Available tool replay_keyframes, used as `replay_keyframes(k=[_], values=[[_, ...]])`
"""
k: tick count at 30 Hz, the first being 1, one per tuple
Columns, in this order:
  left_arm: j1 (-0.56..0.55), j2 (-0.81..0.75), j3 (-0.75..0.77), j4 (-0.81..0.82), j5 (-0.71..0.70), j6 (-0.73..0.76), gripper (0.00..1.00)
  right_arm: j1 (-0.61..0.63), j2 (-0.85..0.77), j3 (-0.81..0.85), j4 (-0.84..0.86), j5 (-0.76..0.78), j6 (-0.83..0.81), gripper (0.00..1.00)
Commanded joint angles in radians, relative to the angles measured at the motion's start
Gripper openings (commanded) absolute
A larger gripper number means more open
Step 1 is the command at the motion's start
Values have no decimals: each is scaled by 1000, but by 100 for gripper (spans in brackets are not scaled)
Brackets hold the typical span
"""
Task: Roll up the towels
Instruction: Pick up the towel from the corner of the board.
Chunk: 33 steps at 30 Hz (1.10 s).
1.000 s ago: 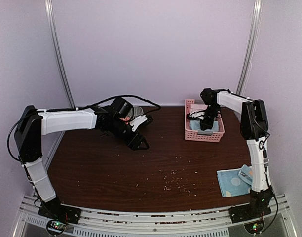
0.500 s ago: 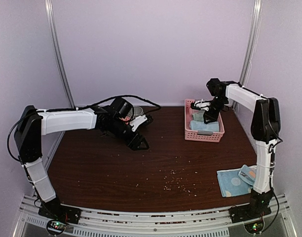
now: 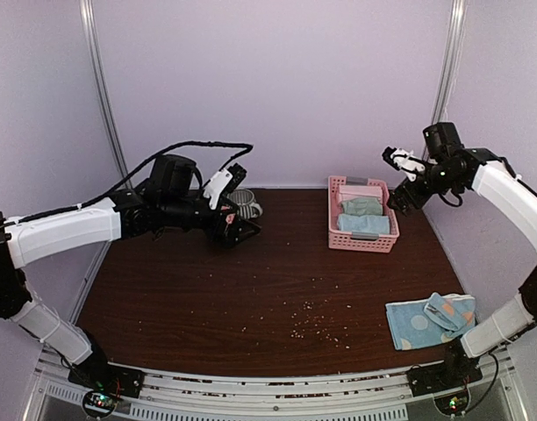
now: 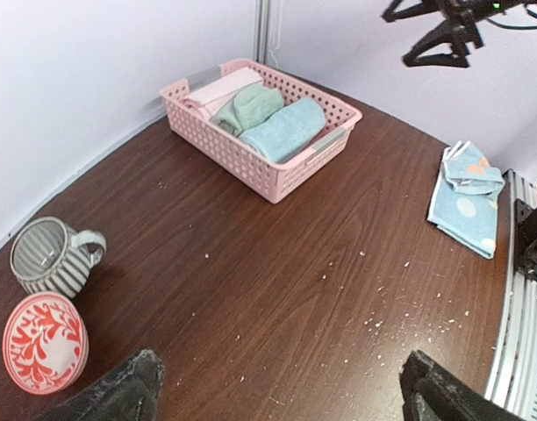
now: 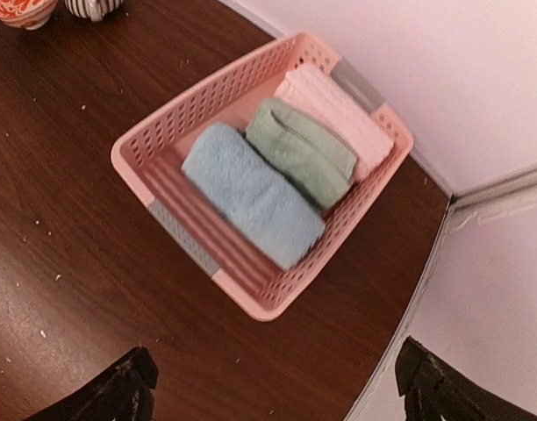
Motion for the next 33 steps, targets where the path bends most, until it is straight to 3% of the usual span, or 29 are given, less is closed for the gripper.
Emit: replay_keyframes(k=[1,3,5,8,11,16,21,27,28,33], values=[[-9,-30,-159,245,-140,-94,98,-23,-36,-163,-93,65,11,90],[-12,-45,-181,257,-306,-123,98,-61,-48,-206,-193,64,-17,78],[-13,-39,-170,212,-563,-163,98,-82,-77,-258,-269,96,-54,70],[-13,52,-83,55,-777,-229,98,-99,-140,-368,-318,180,-99,68],[-11,117,-52,81,-714,-247,98,-117,-155,-487,-337,245,-140,66],[-5,-39,-290,431,-556,-309,97,-120,-154,-579,-301,288,-156,66],[-6,-6,-221,372,-439,-247,76,-120,-76,-614,-292,289,-146,66],[-12,22,-215,385,-303,-243,68,-120,-11,-667,-187,345,-141,65],[-13,20,-216,383,-302,-244,67,-119,2,-668,-179,345,-137,60],[-14,-10,-226,362,-306,-191,61,-108,17,-537,-219,250,-134,3]])
